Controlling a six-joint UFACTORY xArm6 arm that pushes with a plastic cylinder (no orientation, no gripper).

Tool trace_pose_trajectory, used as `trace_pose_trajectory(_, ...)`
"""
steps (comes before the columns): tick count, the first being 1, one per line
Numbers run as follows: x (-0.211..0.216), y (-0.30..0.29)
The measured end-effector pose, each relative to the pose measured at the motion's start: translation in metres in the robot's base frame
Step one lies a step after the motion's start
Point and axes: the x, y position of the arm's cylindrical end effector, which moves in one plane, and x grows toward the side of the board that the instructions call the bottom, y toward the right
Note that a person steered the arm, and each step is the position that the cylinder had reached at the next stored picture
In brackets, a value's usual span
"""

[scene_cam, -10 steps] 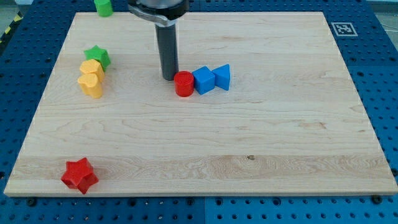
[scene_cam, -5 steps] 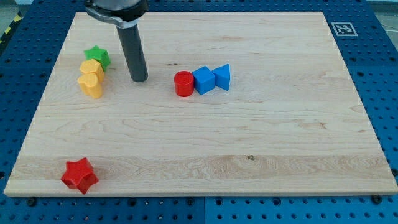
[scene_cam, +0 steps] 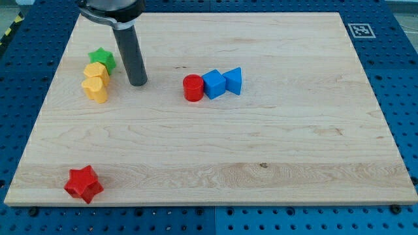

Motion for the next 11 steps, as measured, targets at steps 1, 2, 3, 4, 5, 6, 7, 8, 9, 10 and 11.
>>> trace_pose_trajectory(1,0.023,0.0)
trace_pose_trajectory(2,0.037,0.0)
trace_pose_trajectory(3,0.05,0.0)
trace_pose_trajectory(4,0.083,-0.001)
trace_pose_trajectory(5,0.09,-0.035)
trace_pose_trajectory(6,0.113,-0.065)
trace_pose_trajectory(7,0.123,-0.072)
trace_pose_trajectory(8,0.148,-0.077)
trace_pose_trajectory(9,0.148,-0.086)
trace_pose_trajectory(10,0.148,-0.113)
trace_pose_trajectory(11,0.169,-0.124)
